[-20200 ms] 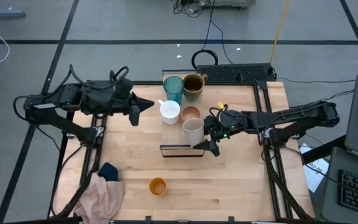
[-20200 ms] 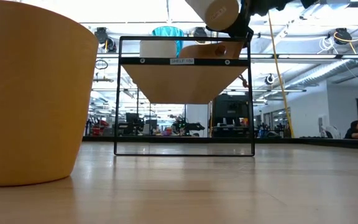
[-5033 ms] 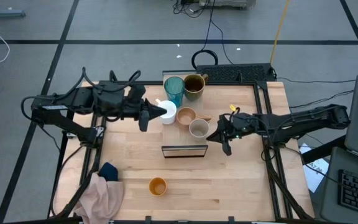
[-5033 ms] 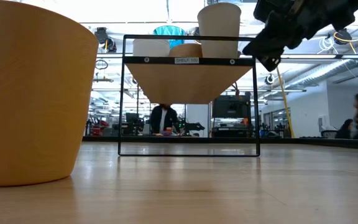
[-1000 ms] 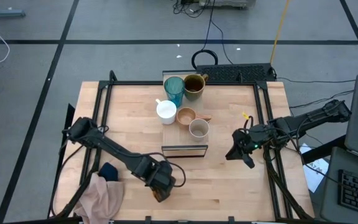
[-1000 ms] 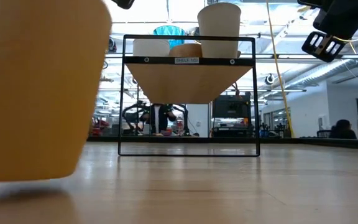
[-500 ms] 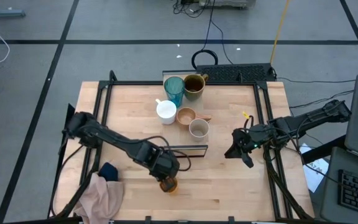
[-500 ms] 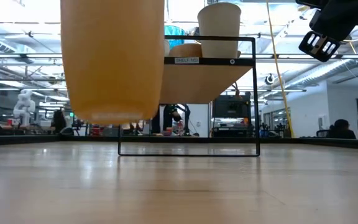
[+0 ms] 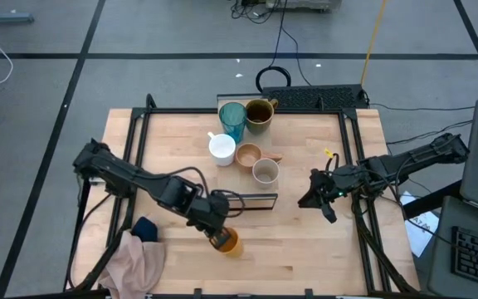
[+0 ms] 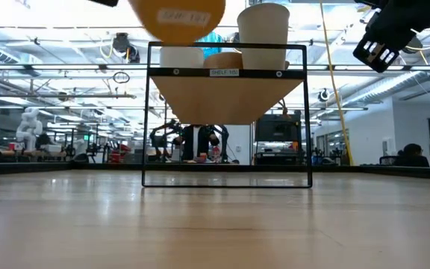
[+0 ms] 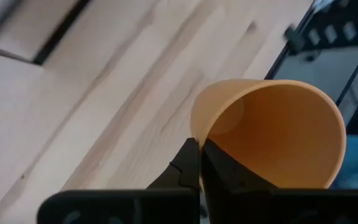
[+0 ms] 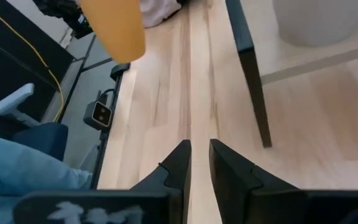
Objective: Stack small to large cups/mugs on shelf
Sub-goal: Put the orange cup on the shelf
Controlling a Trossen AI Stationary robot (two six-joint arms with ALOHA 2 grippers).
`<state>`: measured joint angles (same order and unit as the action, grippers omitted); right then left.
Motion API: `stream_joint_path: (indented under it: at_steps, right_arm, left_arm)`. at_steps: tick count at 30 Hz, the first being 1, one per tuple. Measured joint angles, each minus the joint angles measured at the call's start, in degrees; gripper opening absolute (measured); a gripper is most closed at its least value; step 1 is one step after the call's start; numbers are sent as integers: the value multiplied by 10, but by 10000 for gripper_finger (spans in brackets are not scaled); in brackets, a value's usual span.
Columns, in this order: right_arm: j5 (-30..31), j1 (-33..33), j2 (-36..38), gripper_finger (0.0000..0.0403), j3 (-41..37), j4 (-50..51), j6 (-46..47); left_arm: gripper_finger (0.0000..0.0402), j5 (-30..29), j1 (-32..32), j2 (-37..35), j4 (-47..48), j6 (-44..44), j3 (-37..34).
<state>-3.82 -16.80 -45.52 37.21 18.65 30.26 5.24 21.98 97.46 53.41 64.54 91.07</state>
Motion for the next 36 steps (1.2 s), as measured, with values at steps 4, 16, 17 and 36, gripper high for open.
stream_joint_path:
  at_steps: [4, 16, 17, 36]
  right_arm:
    - [20, 0, 0, 50, 0, -4, -12]
    - [25, 0, 0, 50, 0, -4, -25]
    - [26, 0, 0, 50, 0, -4, -27]
    - [41, 0, 0, 50, 0, -9, -29]
  left_arm:
    - [0, -40, -1, -33, -6, 20, 0]
    - [0, -43, 7, -81, -2, 65, 0]
    - [0, -50, 5, -85, -2, 67, 0]
    - [0, -100, -95, -96, 136, -32, 140]
